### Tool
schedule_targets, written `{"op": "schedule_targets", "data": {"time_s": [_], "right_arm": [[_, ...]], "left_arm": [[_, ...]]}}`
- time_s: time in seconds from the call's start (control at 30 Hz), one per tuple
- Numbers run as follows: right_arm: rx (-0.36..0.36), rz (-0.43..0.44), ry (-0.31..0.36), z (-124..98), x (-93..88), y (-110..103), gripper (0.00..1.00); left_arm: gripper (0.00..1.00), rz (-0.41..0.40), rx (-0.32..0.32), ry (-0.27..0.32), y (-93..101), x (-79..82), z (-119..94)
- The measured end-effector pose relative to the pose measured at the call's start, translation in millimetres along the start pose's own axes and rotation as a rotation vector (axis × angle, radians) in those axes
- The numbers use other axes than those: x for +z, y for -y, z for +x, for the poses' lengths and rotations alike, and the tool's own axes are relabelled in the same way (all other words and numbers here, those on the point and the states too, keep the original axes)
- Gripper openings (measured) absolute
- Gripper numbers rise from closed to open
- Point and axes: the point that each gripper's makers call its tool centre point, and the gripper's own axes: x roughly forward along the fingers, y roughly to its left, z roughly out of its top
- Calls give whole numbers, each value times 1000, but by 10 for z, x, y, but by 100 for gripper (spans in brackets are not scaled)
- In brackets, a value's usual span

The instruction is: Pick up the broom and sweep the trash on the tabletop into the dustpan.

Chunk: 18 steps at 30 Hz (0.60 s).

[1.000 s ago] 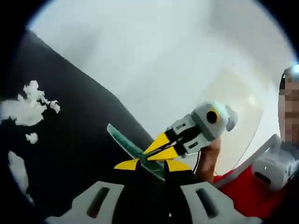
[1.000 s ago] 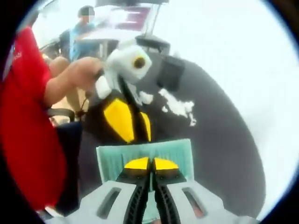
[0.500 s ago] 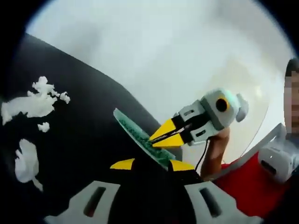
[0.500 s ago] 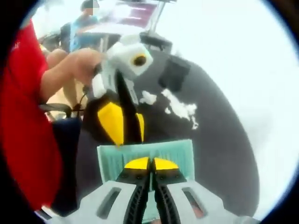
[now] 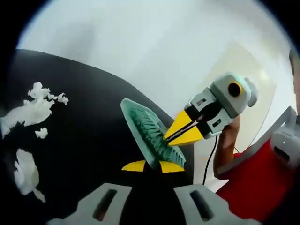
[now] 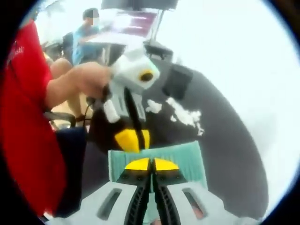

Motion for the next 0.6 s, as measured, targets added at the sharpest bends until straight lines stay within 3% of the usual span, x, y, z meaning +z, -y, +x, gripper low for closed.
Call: {"op": "schedule_targets", "data": {"time_s": [0.1, 0.13, 0.2, 0.27, 0.43, 0.53, 0.6], "right_arm": [[-7, 26, 30, -11, 16, 23, 3], [-10, 42, 75, -14, 79, 28, 3], [6, 59, 117, -90, 146, 22, 3], [3, 58, 131, -160, 160, 30, 3], [-37, 61, 148, -257, 176, 86, 3], [-21, 44, 153, -262, 217, -20, 4], [4, -10, 117, -175, 182, -143, 4]], "left_arm": [[7, -2, 15, -5, -40, -29, 2], [7, -5, 16, -6, -54, -43, 6], [8, 7, 71, -44, -161, -135, 3], [8, -17, 49, -12, -120, -94, 13], [8, -15, 90, -7, -192, -71, -5], [7, 25, 115, -13, -221, -76, -28], [7, 29, 113, -9, -233, -76, -32]]}}
